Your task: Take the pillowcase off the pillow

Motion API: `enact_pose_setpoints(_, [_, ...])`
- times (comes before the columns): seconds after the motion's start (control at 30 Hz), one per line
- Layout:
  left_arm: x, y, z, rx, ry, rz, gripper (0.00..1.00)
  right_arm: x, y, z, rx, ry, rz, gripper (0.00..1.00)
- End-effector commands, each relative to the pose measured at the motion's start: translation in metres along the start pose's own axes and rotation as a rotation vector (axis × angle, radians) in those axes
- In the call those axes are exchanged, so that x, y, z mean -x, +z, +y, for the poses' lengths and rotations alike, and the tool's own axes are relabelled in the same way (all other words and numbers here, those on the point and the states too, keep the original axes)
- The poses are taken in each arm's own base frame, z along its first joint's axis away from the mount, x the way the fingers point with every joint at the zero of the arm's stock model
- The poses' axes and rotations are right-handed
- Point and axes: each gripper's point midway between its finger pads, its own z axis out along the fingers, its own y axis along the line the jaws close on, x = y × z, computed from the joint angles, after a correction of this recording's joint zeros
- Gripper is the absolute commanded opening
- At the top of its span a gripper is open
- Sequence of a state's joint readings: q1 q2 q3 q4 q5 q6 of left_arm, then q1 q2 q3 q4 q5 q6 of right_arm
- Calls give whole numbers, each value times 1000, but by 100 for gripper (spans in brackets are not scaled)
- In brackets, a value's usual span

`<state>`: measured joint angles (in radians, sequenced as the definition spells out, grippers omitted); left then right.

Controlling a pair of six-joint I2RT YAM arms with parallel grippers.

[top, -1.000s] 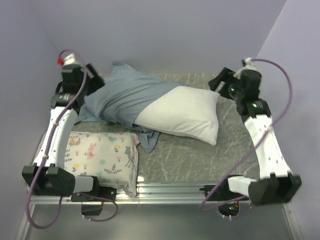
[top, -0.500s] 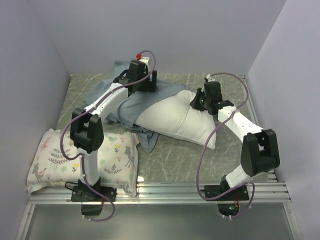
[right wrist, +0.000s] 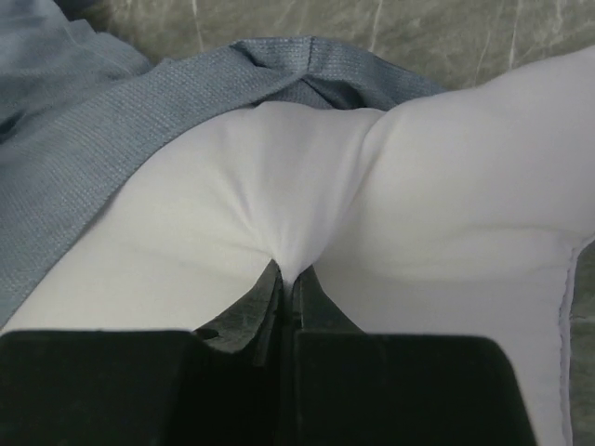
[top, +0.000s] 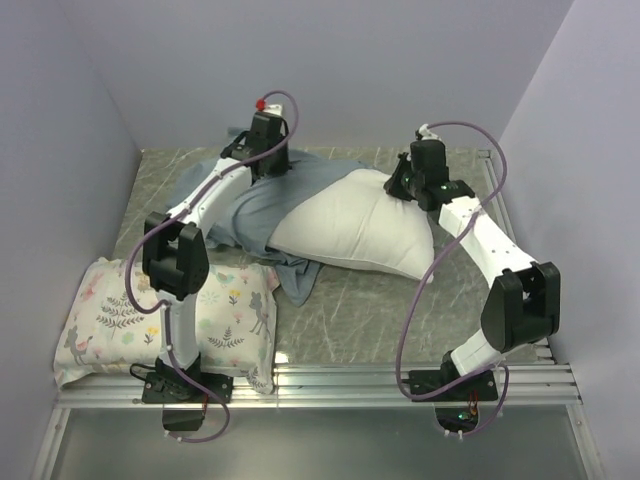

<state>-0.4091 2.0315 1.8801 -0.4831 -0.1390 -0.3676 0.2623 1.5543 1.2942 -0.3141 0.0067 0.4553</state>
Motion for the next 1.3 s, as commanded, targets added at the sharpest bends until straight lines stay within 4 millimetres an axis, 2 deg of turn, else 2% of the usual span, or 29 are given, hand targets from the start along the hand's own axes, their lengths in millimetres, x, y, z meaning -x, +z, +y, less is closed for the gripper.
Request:
enact_pose_setpoints(0.0, [29,-22,106,265,-178,-51,0,61,-35,-25,-99,15,-138,0])
enact_pose_setpoints(0.07, [36,-31,129,297,-260,-81,0,78,-45,-29,-105,27,-167,0])
enact_pose_setpoints(0.1, [38,-40,143,326,-291,-100,0,85,-50,-41,-126,42,-177,0])
enact_pose_setpoints(0.17, [45,-56,189,396,-397,-148,0,96,-58,-54,-133,70,-197,0])
enact_pose_setpoints(0.27, [43,-64,210,395,-474,-167,0,93,-59,-62,-126,84,-188,0])
enact_pose_setpoints(0.3, [43,-64,214,393,-486,-167,0,91,-60,-63,-127,82,-190,0])
enact_pose_setpoints(0.33, [46,-62,209,349,-484,-168,0,80,-55,-65,-124,81,-163,0])
enact_pose_setpoints(0.4, [49,-59,188,268,-460,-161,0,71,-50,-59,-79,86,-152,0])
enact_pose_setpoints(0.43, [51,-59,170,198,-422,-156,0,64,-47,-55,-66,82,-139,0])
enact_pose_setpoints(0.47, [68,-66,153,135,-389,-232,1,54,-42,-52,-61,72,-121,0])
enact_pose_setpoints(0.5, [72,-67,125,76,-346,-238,7,48,-38,-48,-56,59,-108,0])
enact_pose_setpoints(0.53, [76,-69,106,15,-296,-241,23,34,-34,-36,-38,33,-84,0])
enact_pose_setpoints(0.57, [84,-70,90,-13,-267,-245,32,32,-31,-31,-35,16,-89,0])
enact_pose_setpoints(0.6, [83,-70,64,-53,-226,-231,41,25,-28,-26,-25,4,-79,0])
enact_pose_setpoints(0.63, [84,-69,54,-70,-184,-233,58,18,-24,-21,-14,-7,-65,0])
enact_pose_setpoints(0.67, [88,-68,42,-86,-159,-237,65,14,-21,-18,-21,-20,-60,0])
enact_pose_setpoints(0.7, [83,-68,24,-113,-124,-228,70,10,-18,-18,-22,-27,-51,0])
enact_pose_setpoints(0.73, [83,-67,18,-122,-80,-229,76,5,-15,-18,-22,-34,-43,0])
enact_pose_setpoints(0.8, [73,-65,-8,-185,-18,-208,81,4,-15,-13,-4,-52,-57,0])
enact_pose_setpoints(1.0, [39,-45,-46,-236,138,-127,85,-12,-10,2,3,-141,-50,0])
enact_pose_setpoints(1.13, [28,-34,-67,-251,238,-126,86,-29,-2,8,-1,-181,-23,0])
enact_pose_setpoints(1.27, [10,-14,-75,-269,266,-101,86,-48,6,12,-3,-204,8,0])
